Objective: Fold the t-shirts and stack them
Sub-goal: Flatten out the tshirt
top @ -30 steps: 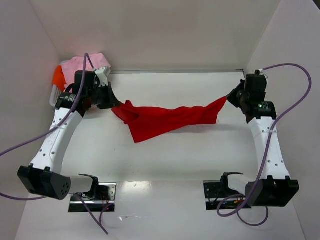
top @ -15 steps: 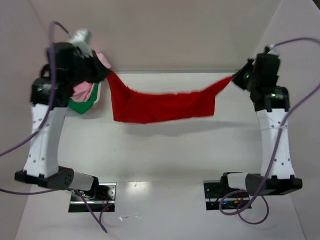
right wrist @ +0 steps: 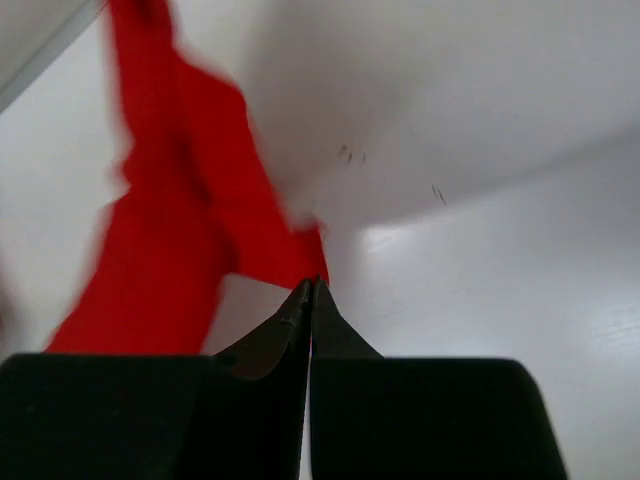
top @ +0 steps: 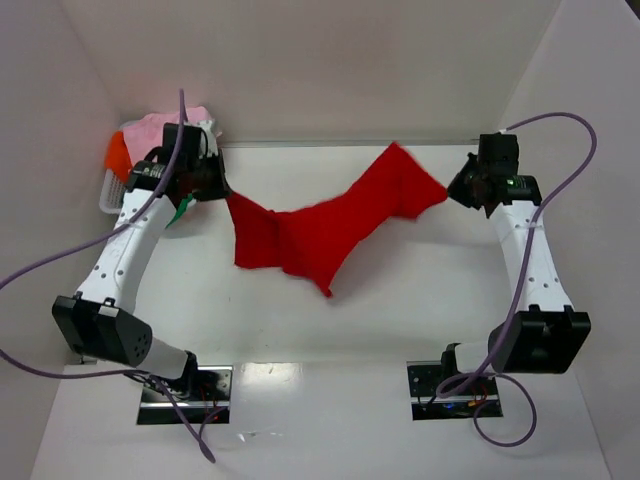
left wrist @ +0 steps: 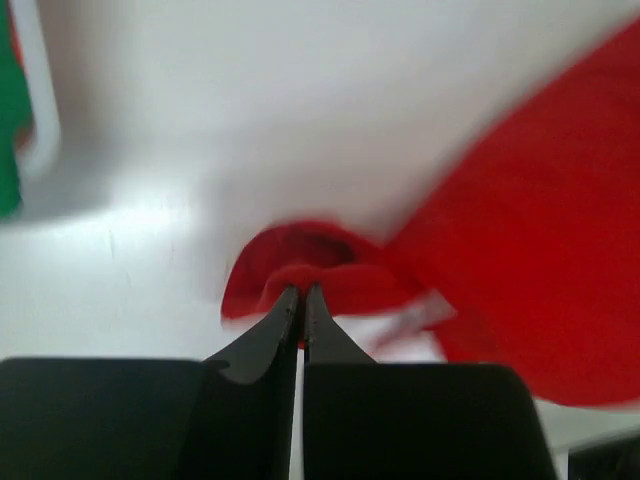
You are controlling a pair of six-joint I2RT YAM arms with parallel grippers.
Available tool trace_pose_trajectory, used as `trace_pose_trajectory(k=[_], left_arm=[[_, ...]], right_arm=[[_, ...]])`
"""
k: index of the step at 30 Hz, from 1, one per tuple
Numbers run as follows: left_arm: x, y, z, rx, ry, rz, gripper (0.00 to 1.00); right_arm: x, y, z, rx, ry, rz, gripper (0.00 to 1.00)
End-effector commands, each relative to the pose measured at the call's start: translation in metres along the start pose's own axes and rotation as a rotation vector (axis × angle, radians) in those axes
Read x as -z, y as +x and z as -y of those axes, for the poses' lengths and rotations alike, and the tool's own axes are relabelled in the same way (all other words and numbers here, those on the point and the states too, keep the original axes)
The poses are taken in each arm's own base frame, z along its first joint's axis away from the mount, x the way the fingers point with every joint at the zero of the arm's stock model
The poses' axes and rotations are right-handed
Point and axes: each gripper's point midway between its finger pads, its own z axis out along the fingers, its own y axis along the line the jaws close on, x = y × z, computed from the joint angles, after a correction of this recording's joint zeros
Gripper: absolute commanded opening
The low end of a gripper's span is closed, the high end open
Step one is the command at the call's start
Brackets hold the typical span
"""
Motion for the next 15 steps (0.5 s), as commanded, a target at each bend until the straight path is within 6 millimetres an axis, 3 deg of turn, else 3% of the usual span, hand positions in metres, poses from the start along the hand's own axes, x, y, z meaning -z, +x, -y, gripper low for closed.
trace_pose_trajectory(k=[1, 3, 4, 5, 6, 7, 9, 10, 11, 12, 14, 15], left_arm=[[0.061, -0.01, 0.014, -0.002, 0.067, 0.093, 0.0], [0.105, -0.034, 0.027, -0.006, 0.116, 0.218, 0.0], [0.124, -0.05, 0.032, -0.012, 0.124, 0.284, 0.0], [0.158, -0.077, 0.039, -0.028, 0.131, 0.378, 0.0], [0.172, -0.092, 0.04, -0.037, 0.118, 0.428, 0.0], [0.183, -0.105, 0.04, -0.043, 0.105, 0.473, 0.0], [0.19, -0.129, 0.033, -0.044, 0.044, 0.549, 0.0], [0.185, -0.133, 0.03, -0.04, 0.028, 0.554, 0.0], [0.167, -0.136, 0.027, -0.045, 0.008, 0.531, 0.0], [0.151, -0.132, 0.025, -0.034, 0.0, 0.495, 0.0], [0.097, -0.105, 0.024, -0.034, 0.02, 0.34, 0.0], [0.082, -0.088, 0.03, -0.031, 0.067, 0.273, 0.0]], right_arm=[[0.074, -0.037, -0.018, 0.015, -0.108, 0.181, 0.0], [0.098, -0.053, -0.025, 0.011, -0.128, 0.235, 0.0], [0.133, -0.082, -0.041, 0.007, -0.183, 0.328, 0.0], [0.139, -0.092, -0.046, 0.018, -0.187, 0.338, 0.0], [0.148, -0.106, -0.052, 0.015, -0.194, 0.372, 0.0], [0.173, -0.132, -0.063, 0.018, -0.223, 0.457, 0.0], [0.16, -0.151, -0.069, 0.01, -0.209, 0.487, 0.0], [0.157, -0.158, -0.071, 0.005, -0.201, 0.502, 0.0], [0.142, -0.157, -0.071, 0.008, -0.186, 0.477, 0.0], [0.106, -0.147, -0.067, 0.004, -0.147, 0.406, 0.0], [0.071, -0.12, -0.068, 0.023, -0.169, 0.292, 0.0], [0.037, -0.088, -0.055, 0.019, -0.138, 0.196, 0.0]])
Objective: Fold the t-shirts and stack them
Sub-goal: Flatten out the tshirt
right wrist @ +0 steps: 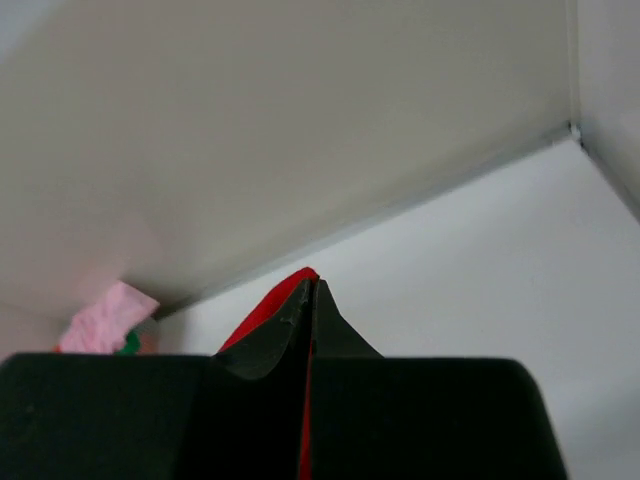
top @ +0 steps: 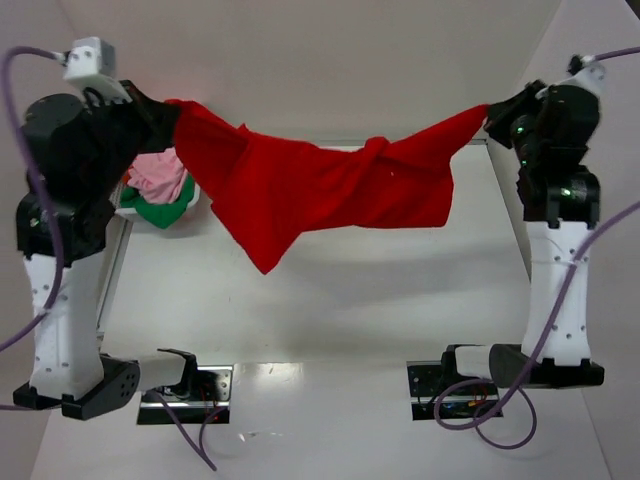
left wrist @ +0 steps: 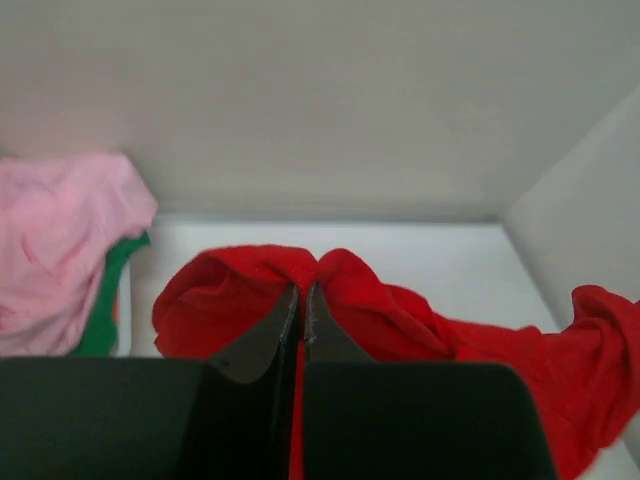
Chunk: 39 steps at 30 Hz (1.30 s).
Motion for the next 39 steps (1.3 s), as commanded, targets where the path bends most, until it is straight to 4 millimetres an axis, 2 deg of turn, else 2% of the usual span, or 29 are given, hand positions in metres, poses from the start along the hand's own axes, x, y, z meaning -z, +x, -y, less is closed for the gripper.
trace_pose_trajectory(k=[1, 2, 3, 5, 6, 9, 10, 11, 14, 15, 17, 18, 20, 21, 22, 23, 25, 26, 27, 28, 29, 30, 32, 33, 34, 35, 37, 38, 39], left_arm=[[-0.065, 0.132, -0.027, 0.017, -0.039, -0.397, 0.0], [-0.056, 0.159, -0.031, 0.024, -0.032, -0.452, 0.0], [-0.048, 0.17, -0.031, 0.031, -0.019, -0.478, 0.0], [-0.026, 0.178, -0.031, 0.026, -0.013, -0.502, 0.0], [-0.018, 0.182, -0.034, 0.025, -0.029, -0.519, 0.0], [-0.003, 0.183, -0.046, -0.007, -0.09, -0.531, 0.0], [-0.003, 0.193, -0.051, -0.009, -0.108, -0.552, 0.0], [-0.002, 0.22, -0.058, -0.004, -0.119, -0.619, 0.0], [-0.002, 0.259, -0.053, 0.021, -0.09, -0.731, 0.0], [0.0, 0.277, -0.058, 0.023, -0.103, -0.771, 0.0], [0.007, 0.287, -0.058, 0.038, -0.101, -0.787, 0.0], [0.011, 0.291, -0.062, 0.033, -0.116, -0.791, 0.0], [0.019, 0.314, -0.069, 0.037, -0.136, -0.852, 0.0], [0.02, 0.319, -0.064, 0.054, -0.102, -0.868, 0.0], [0.021, 0.321, -0.057, 0.06, -0.073, -0.877, 0.0], [0.018, 0.312, -0.051, 0.059, -0.039, -0.858, 0.0], [0.016, 0.28, -0.029, 0.067, 0.037, -0.805, 0.0], [0.02, 0.252, -0.021, 0.051, 0.061, -0.743, 0.0], [0.022, 0.219, -0.011, 0.041, 0.087, -0.661, 0.0], [0.024, 0.142, 0.0, 0.006, 0.084, -0.454, 0.0], [0.031, 0.106, 0.004, -0.007, 0.072, -0.363, 0.0], [0.037, 0.072, 0.009, -0.019, 0.062, -0.272, 0.0], [0.048, -0.005, 0.014, -0.048, 0.03, -0.056, 0.0], [0.045, -0.021, 0.014, -0.059, 0.019, -0.004, 0.0], [0.039, -0.029, 0.011, -0.071, -0.003, 0.024, 0.0], [0.017, -0.033, -0.003, -0.091, -0.084, 0.044, 0.0], [-0.02, -0.006, -0.023, -0.111, -0.174, -0.036, 0.0], [-0.049, 0.029, -0.031, -0.124, -0.194, -0.148, 0.0], [-0.061, 0.053, -0.031, -0.119, -0.179, -0.226, 0.0]], right_arm=[[-0.06, 0.136, 0.064, 0.014, 0.151, -0.354, 0.0], [-0.055, 0.15, 0.073, 0.016, 0.169, -0.386, 0.0], [-0.05, 0.174, 0.088, 0.03, 0.198, -0.441, 0.0], [-0.031, 0.176, 0.093, 0.055, 0.212, -0.455, 0.0], [-0.023, 0.173, 0.093, 0.064, 0.209, -0.454, 0.0], [-0.001, 0.13, 0.082, 0.072, 0.211, -0.329, 0.0], [-0.003, 0.132, 0.083, 0.072, 0.215, -0.337, 0.0], [-0.008, 0.144, 0.09, 0.075, 0.232, -0.369, 0.0], [-0.009, 0.209, 0.099, 0.08, 0.227, -0.567, 0.0], [-0.002, 0.237, 0.094, 0.098, 0.22, -0.619, 0.0], [0.005, 0.252, 0.091, 0.102, 0.232, -0.614, 0.0], [0.011, 0.27, 0.1, 0.112, 0.242, -0.65, 0.0], [0.017, 0.29, 0.106, 0.107, 0.238, -0.707, 0.0], [0.02, 0.307, 0.115, 0.111, 0.257, -0.757, 0.0], [0.021, 0.309, 0.113, 0.105, 0.247, -0.765, 0.0], [0.021, 0.312, 0.106, 0.09, 0.218, -0.789, 0.0], [0.025, 0.276, 0.071, 0.107, 0.132, -0.73, 0.0], [0.026, 0.249, 0.059, 0.105, 0.113, -0.665, 0.0], [0.028, 0.188, 0.023, 0.082, 0.025, -0.523, 0.0], [0.039, 0.152, 0.01, 0.084, 0.004, -0.446, 0.0], [0.042, 0.119, -0.003, 0.077, -0.015, -0.37, 0.0], [0.062, 0.044, -0.033, 0.06, -0.083, -0.179, 0.0], [0.056, 0.003, -0.052, 0.065, -0.102, -0.086, 0.0], [0.071, -0.035, -0.067, 0.041, -0.144, 0.019, 0.0], [0.067, -0.045, -0.071, 0.033, -0.15, 0.058, 0.0], [0.048, -0.05, -0.073, 0.026, -0.131, 0.09, 0.0], [0.006, -0.024, -0.051, 0.044, -0.034, 0.042, 0.0], [-0.022, 0.004, -0.039, 0.045, -0.005, -0.042, 0.0], [-0.044, 0.046, -0.019, 0.062, 0.036, -0.16, 0.0]])
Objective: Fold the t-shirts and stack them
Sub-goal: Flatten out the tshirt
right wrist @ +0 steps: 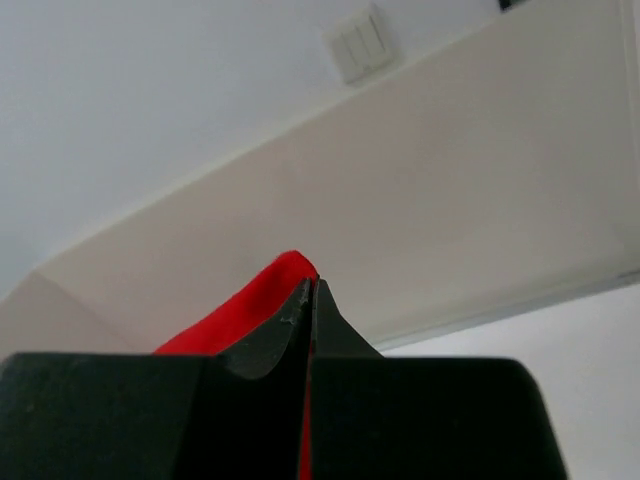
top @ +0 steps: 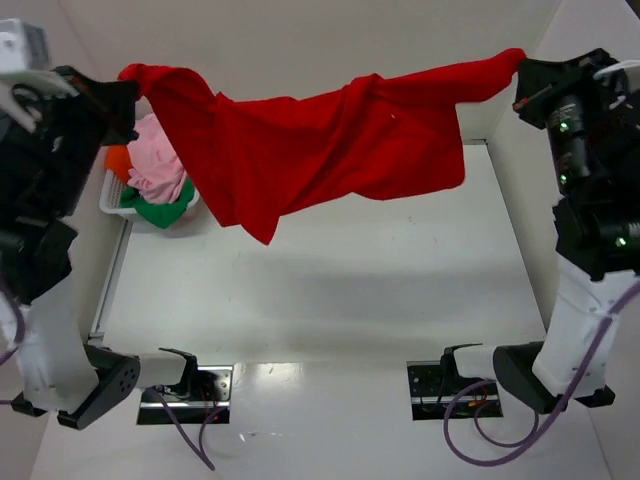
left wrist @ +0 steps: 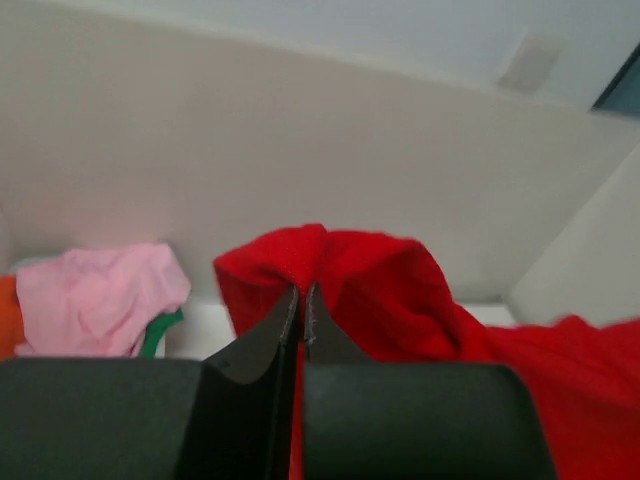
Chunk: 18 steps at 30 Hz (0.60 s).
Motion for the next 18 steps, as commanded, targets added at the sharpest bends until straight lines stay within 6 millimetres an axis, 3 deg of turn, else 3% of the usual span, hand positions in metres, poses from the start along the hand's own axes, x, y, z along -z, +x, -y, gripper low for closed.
trace_pose_trajectory(k=[1, 3, 5, 7, 9, 13, 16, 18], left_arm=[[-0.089, 0.195, -0.044, -0.079, -0.16, -0.556, 0.0], [-0.08, 0.235, -0.034, -0.029, -0.082, -0.649, 0.0], [-0.053, 0.277, -0.038, -0.015, -0.057, -0.738, 0.0], [-0.033, 0.282, -0.04, 0.004, -0.065, -0.741, 0.0], [-0.016, 0.296, -0.045, 0.002, -0.08, -0.797, 0.0], [0.001, 0.303, -0.039, 0.023, -0.039, -0.84, 0.0], [0.01, 0.321, -0.037, 0.039, -0.017, -0.893, 0.0], [0.022, 0.345, -0.033, 0.069, 0.02, -0.972, 0.0]], right_arm=[[-0.079, 0.182, 0.091, 0.062, 0.226, -0.466, 0.0], [-0.065, 0.234, 0.118, 0.069, 0.272, -0.582, 0.0], [-0.048, 0.243, 0.125, 0.069, 0.275, -0.587, 0.0], [-0.024, 0.243, 0.131, 0.074, 0.289, -0.587, 0.0], [-0.013, 0.247, 0.14, 0.106, 0.325, -0.616, 0.0], [0.004, 0.254, 0.144, 0.105, 0.327, -0.644, 0.0], [0.012, 0.27, 0.152, 0.106, 0.34, -0.686, 0.0], [0.023, 0.295, 0.163, 0.104, 0.358, -0.763, 0.0]])
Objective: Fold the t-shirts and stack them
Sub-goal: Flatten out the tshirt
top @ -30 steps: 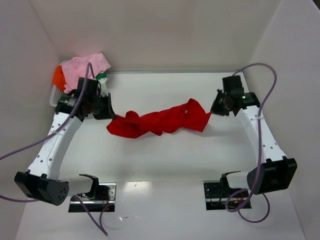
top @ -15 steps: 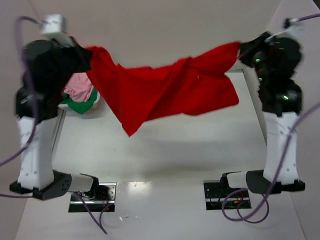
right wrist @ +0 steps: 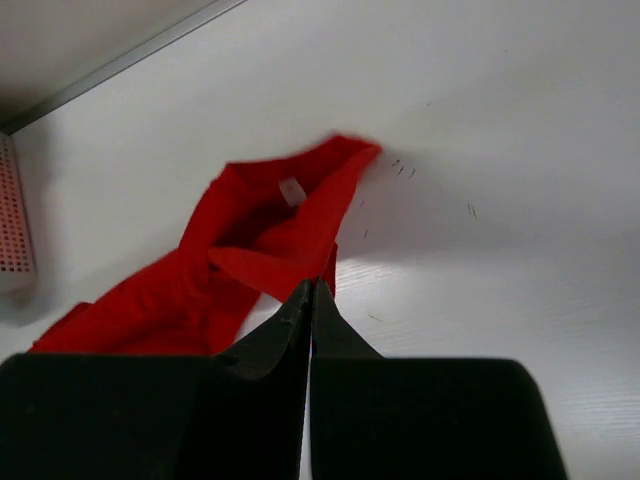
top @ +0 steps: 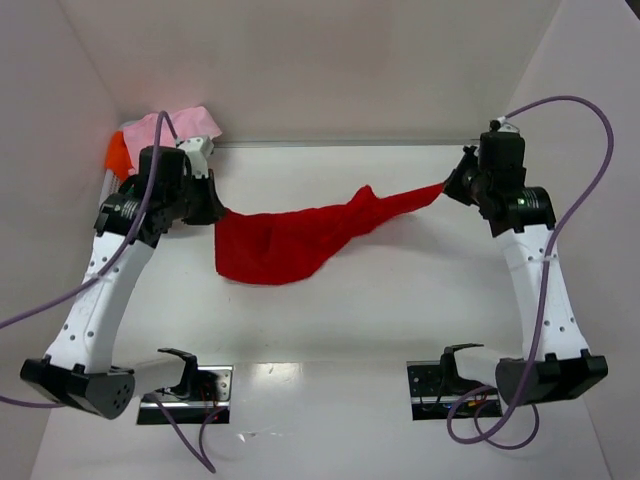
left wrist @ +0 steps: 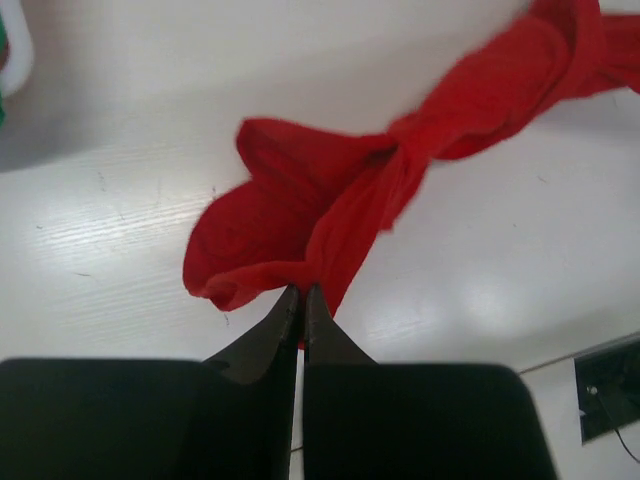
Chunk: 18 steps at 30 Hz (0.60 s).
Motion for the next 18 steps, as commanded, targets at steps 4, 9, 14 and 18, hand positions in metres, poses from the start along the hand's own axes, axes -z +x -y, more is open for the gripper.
trace_pose_trajectory(k=[4, 9, 14, 18], left_arm=[[-0.02, 0.056, 0.01, 0.056, 0.108, -0.153, 0.0], [-0.025, 0.067, 0.001, 0.057, 0.068, -0.167, 0.0], [-0.027, 0.053, 0.013, 0.042, 0.129, -0.148, 0.0], [-0.012, 0.021, 0.021, 0.002, 0.151, -0.066, 0.0]], right_arm=[[-0.007, 0.036, 0.02, 0.016, 0.03, -0.058, 0.0], [-0.037, 0.08, 0.038, 0.024, 0.069, -0.165, 0.0], [-0.037, 0.073, 0.02, 0.015, 0.007, -0.166, 0.0], [-0.007, 0.027, -0.008, 0.034, -0.081, -0.081, 0.0]])
